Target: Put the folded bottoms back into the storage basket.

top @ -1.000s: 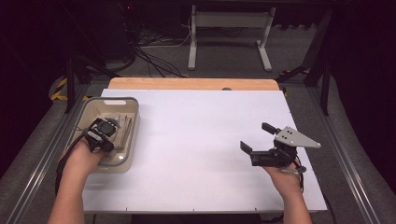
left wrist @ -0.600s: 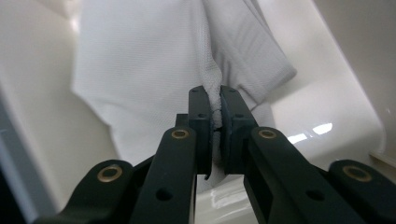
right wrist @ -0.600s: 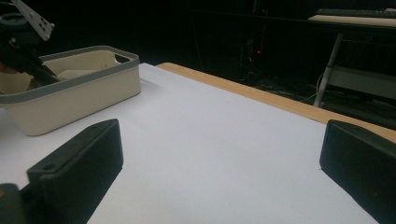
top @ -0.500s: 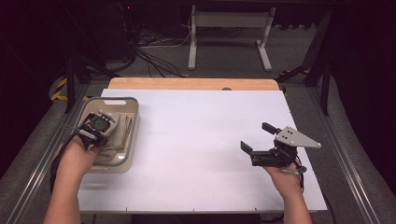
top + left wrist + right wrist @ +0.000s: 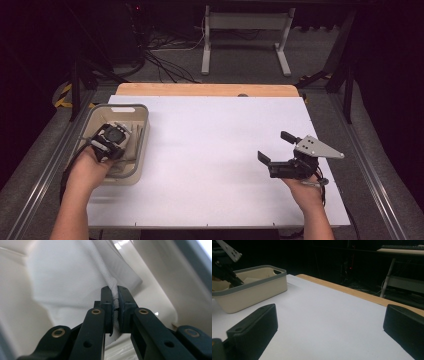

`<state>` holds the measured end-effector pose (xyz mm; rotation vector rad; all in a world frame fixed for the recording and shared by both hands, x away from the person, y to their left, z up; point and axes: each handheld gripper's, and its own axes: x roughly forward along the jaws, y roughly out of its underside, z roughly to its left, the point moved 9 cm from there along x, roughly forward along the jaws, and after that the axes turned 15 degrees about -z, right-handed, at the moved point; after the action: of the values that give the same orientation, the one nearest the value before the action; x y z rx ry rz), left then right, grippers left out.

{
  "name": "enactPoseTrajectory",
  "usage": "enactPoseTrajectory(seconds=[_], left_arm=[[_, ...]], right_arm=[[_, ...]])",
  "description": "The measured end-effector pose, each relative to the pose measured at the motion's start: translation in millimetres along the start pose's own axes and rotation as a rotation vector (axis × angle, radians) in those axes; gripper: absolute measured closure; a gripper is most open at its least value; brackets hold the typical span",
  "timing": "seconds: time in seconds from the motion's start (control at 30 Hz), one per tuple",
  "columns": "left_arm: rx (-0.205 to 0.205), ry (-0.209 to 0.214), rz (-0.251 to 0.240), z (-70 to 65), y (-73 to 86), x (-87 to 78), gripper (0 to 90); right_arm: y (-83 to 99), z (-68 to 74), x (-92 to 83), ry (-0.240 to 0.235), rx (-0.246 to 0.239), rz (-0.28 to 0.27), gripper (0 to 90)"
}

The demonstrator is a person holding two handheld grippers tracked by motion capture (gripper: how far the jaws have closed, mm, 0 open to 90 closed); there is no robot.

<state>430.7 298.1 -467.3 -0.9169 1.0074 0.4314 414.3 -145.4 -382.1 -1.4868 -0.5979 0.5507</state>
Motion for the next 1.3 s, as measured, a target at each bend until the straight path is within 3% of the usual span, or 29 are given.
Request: enactPoseTrajectory(seconds=[0.13, 0.23, 0.3, 0.33, 0.37, 0.43, 0.5, 0.6, 0.73, 0.8, 0.9, 1.0, 1.17, 1.2, 1.23, 1.3], left_arm=[[0.039, 0.036, 0.088, -8.7, 5.7, 15.3, 84.1], [0.019, 0.075, 0.105, -8.4, 5.2, 18.2, 81.9], [0.013, 0.110, 0.096, -9.4, 2.7, 16.1, 69.0], [0.007, 0.086, 0.084, -6.7, 0.9, 14.4, 56.2], [-0.007, 0.051, 0.076, -2.6, 0.0, 10.6, 49.3], [-0.062, -0.003, 0.013, 9.0, -4.0, 0.2, 38.2], [-0.154, -0.059, -0.078, 23.9, -7.4, -12.8, 27.5], [-0.250, -0.135, -0.214, 44.0, -6.6, -32.8, 18.4], [-0.331, -0.216, -0.341, 60.1, 2.5, -49.9, 17.2], [-0.369, -0.215, -0.388, 63.2, 5.9, -54.2, 16.6], [-0.385, -0.218, -0.424, 65.1, 9.6, -55.4, 16.6], [-0.420, -0.188, -0.490, 67.2, 10.1, -55.7, 16.3], [-0.434, -0.211, -0.502, 73.9, 15.3, -55.2, 16.5], [-0.419, -0.221, -0.499, 74.5, 15.7, -55.6, 19.0], [-0.398, -0.214, -0.498, 73.1, 15.0, -55.5, 27.8], [-0.334, -0.204, -0.476, 71.3, 12.7, -54.6, 54.2]], right_arm=[[0.2, 0.1, 0.3, -0.001, 0.000, 0.000, 0.2], [0.7, -0.2, 0.3, 0.001, 0.002, 0.003, 0.2], [0.9, 0.5, 0.5, 0.000, 0.003, 0.004, 0.2], [0.9, 0.6, 0.4, -0.001, 0.003, 0.004, 0.2], [0.8, 0.3, 0.3, -0.002, 0.000, 0.004, 0.2], [0.5, 0.2, -0.4, -0.002, 0.006, 0.004, 0.2], [-0.2, -0.6, -0.8, 0.002, 0.006, -0.001, 0.2], [-0.2, -1.2, -1.1, 0.004, 0.004, 0.000, 0.2], [1.0, 0.1, 0.4, 0.001, 0.004, 0.005, 0.2], [1.5, 0.8, 1.1, 0.000, 0.001, 0.007, 0.2], [2.3, 1.0, 1.7, -0.002, -0.003, 0.009, 0.2], [2.7, 1.2, 1.8, -0.002, -0.003, 0.012, 0.2], [3.5, -1.3, 1.6, 0.005, 0.001, 0.011, 0.2], [3.9, -1.4, 1.7, 0.006, 0.001, 0.014, 0.2], [4.2, -1.4, 1.9, 0.007, 0.002, 0.015, 0.2], [4.8, -1.1, 2.4, 0.006, -0.002, 0.018, 0.2]])
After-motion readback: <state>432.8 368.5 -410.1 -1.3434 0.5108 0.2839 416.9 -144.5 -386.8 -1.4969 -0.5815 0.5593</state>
